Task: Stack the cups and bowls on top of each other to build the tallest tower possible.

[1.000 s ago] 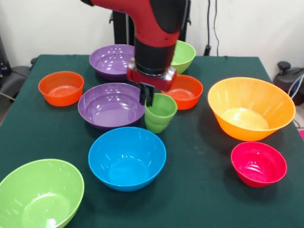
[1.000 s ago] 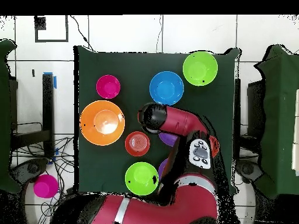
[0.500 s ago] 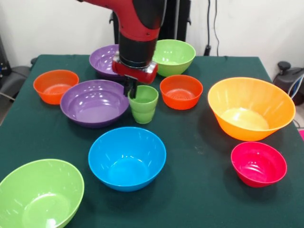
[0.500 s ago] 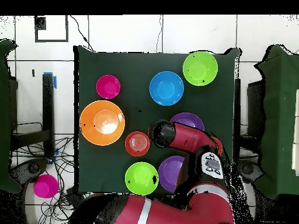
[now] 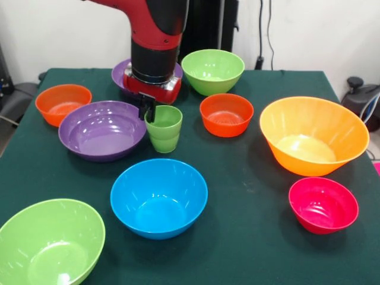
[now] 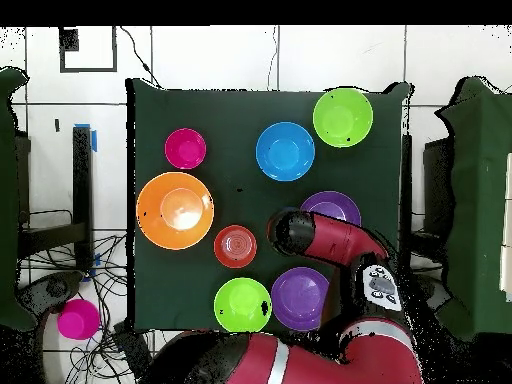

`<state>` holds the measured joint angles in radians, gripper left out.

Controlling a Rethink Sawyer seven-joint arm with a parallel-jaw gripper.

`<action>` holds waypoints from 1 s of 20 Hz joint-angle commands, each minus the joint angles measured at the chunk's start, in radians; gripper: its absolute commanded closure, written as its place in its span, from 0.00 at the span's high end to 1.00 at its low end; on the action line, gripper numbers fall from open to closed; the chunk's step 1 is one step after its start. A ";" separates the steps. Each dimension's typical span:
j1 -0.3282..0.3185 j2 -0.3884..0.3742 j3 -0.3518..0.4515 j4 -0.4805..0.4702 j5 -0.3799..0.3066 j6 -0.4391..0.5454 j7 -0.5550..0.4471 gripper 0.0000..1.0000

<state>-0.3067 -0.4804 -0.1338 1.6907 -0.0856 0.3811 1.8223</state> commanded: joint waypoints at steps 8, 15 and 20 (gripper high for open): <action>-0.047 0.041 0.088 -0.083 -0.130 0.004 -0.067 0.00; -0.054 0.041 0.093 -0.092 -0.149 0.004 -0.054 0.00; -0.087 0.045 0.110 -0.150 -0.173 0.042 -0.102 0.00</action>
<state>-0.3574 -0.4805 -0.1295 1.6517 -0.1728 0.3813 1.8223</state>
